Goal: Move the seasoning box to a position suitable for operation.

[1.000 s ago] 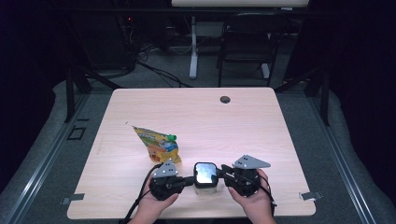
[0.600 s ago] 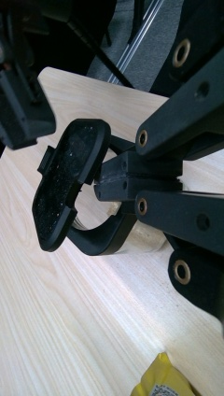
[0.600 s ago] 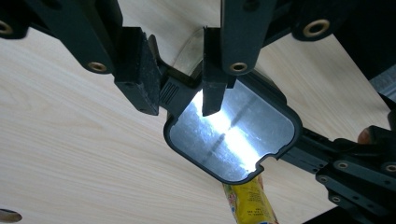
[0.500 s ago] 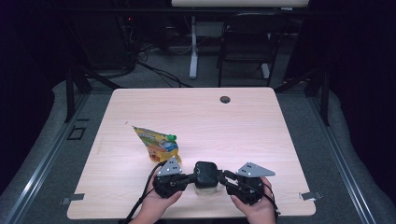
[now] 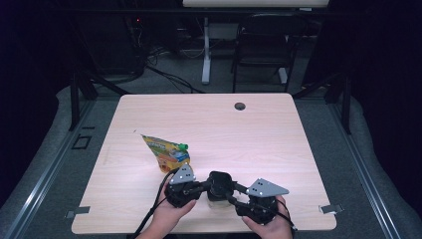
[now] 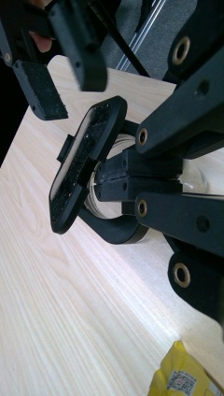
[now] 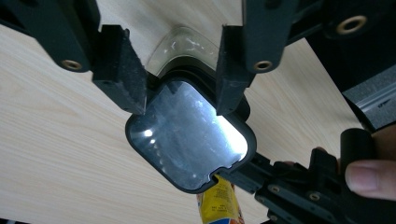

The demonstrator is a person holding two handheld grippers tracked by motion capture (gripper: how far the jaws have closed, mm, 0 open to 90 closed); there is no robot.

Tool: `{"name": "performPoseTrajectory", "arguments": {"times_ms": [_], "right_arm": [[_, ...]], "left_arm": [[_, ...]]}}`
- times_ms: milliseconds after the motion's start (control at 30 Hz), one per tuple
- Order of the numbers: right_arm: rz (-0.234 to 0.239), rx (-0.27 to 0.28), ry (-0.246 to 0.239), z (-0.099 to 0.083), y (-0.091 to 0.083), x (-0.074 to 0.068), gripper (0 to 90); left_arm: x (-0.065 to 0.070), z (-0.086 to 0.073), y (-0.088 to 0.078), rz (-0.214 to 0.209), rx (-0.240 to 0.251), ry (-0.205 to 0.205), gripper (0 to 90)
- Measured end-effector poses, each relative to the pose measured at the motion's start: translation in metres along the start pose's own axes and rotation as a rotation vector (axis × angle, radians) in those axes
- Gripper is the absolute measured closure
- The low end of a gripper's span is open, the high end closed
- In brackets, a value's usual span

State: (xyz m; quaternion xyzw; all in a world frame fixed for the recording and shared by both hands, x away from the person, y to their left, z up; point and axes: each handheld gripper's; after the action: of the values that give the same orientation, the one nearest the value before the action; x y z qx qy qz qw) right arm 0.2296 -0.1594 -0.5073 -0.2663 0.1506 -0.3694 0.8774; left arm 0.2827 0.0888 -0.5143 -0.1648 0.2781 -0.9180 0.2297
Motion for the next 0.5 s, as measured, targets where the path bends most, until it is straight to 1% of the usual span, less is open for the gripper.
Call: {"name": "performPoseTrajectory", "arguments": {"times_ms": [33,200,233,267,300,367,433,467,500], "right_arm": [[0.003,-0.013,-0.007,-0.001,0.001,-0.001,52.0],[-0.005,-0.021,-0.025,-0.001,0.003,-0.005,49.9],[-0.014,-0.025,-0.036,-0.001,0.004,-0.007,49.3],[-0.027,-0.025,-0.046,-0.001,0.005,-0.008,48.7],[-0.052,-0.019,-0.062,-0.002,0.007,-0.011,47.7],[-0.073,-0.023,-0.079,-0.002,0.009,-0.014,47.4],[-0.087,-0.020,-0.095,-0.002,0.011,-0.017,46.7],[-0.087,-0.020,-0.095,-0.002,0.011,-0.017,46.7],[-0.119,-0.016,-0.120,-0.001,0.013,-0.021,46.6]], "left_arm": [[0.000,0.002,0.000,0.001,0.002,0.001,89.5],[0.001,0.006,-0.001,0.009,0.007,0.002,89.9],[0.000,0.007,0.000,0.000,0.011,0.001,89.9],[0.000,0.008,-0.001,-0.001,0.008,0.003,89.9],[0.001,0.010,-0.001,-0.001,0.012,0.002,89.9],[0.001,0.012,-0.001,-0.003,0.015,0.003,89.9],[0.001,0.012,-0.001,0.001,0.019,0.005,89.9],[0.002,0.013,-0.001,0.001,0.017,0.006,89.9],[0.002,0.014,-0.001,0.000,0.021,0.008,89.9]]}}
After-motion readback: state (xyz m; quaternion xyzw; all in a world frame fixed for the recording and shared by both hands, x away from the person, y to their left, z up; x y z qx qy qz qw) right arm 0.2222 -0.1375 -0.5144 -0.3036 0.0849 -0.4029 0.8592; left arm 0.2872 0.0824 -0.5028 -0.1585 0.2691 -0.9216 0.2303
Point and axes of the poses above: each handheld gripper's, and its own axes: y roughly forward along the jaws, z roughly out of its top, x roughly to its right, and after that the axes turned 4 degrees about -x, right-handed
